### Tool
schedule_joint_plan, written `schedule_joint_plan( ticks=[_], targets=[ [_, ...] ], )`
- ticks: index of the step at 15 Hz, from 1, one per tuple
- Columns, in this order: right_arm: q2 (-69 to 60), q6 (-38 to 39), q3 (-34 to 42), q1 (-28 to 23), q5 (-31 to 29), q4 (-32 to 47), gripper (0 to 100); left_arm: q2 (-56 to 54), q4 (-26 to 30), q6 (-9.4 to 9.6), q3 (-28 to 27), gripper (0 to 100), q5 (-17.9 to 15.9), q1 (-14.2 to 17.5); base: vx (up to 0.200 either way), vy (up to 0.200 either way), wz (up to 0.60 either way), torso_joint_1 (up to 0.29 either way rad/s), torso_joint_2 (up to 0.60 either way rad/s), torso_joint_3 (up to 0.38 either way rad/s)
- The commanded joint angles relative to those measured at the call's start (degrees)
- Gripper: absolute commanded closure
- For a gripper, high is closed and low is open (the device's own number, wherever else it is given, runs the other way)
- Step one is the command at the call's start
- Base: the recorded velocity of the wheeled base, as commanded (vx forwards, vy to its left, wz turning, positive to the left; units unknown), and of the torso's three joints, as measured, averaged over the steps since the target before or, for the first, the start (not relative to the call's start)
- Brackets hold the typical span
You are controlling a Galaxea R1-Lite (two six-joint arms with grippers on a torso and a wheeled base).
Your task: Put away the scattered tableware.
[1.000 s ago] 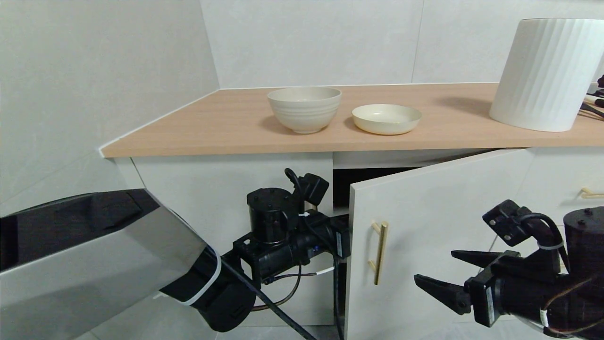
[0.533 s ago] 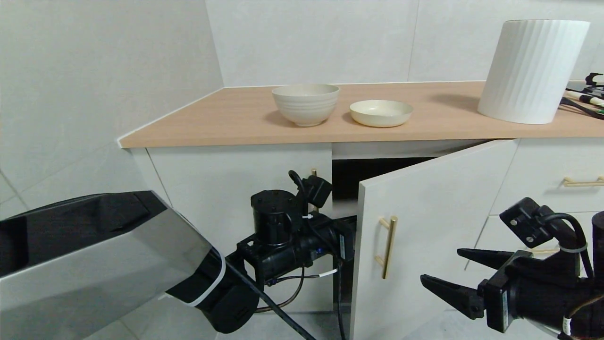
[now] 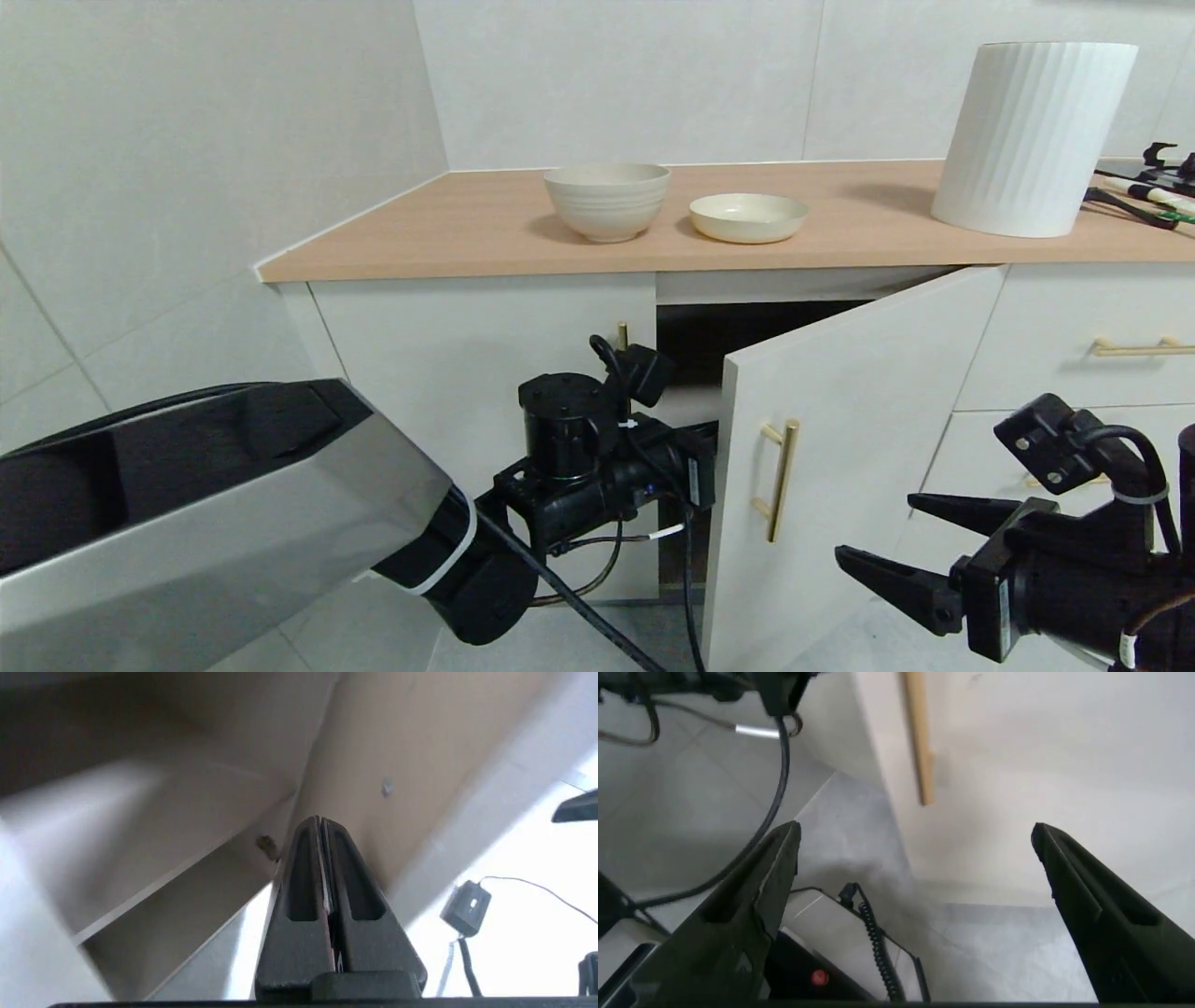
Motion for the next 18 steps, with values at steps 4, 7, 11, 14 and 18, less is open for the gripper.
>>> schedule_joint_plan(
  ticks=[4,7,11,14,18],
  targets=[
    [0.11,0.01,0.0,0.02,0.04,-0.1,0,1.42,-0.15,-0.01,-2.05,100,0.14,-1.46,-0.15,0.0,0.0,0.004,0.0,-0.001],
    [-1.21,0.01,0.0,0.2,0.12,0.17,0,1.86,-0.85,-0.01,-2.57,100,0.14,-1.72,0.0,0.0,0.0,0.0,0.0,0.0],
    [-2.0,0.1,0.53,3.8,0.12,0.08,0,4.76,-0.76,-0.01,-5.74,100,1.72,-1.9,0.0,0.0,0.0,0.0,0.0,0.0],
    [-3.85,0.1,0.79,5.12,2.15,0.17,0,4.32,-1.64,-0.01,-5.12,100,3.12,-4.19,0.0,0.0,0.0,0.0,0.0,0.0],
    [-9.82,0.1,2.99,5.82,14.8,0.52,0,-2.45,-9.9,-2.74,7.8,100,-8.13,-13.41,0.0,0.0,0.0,0.0,0.0,0.0]
  ],
)
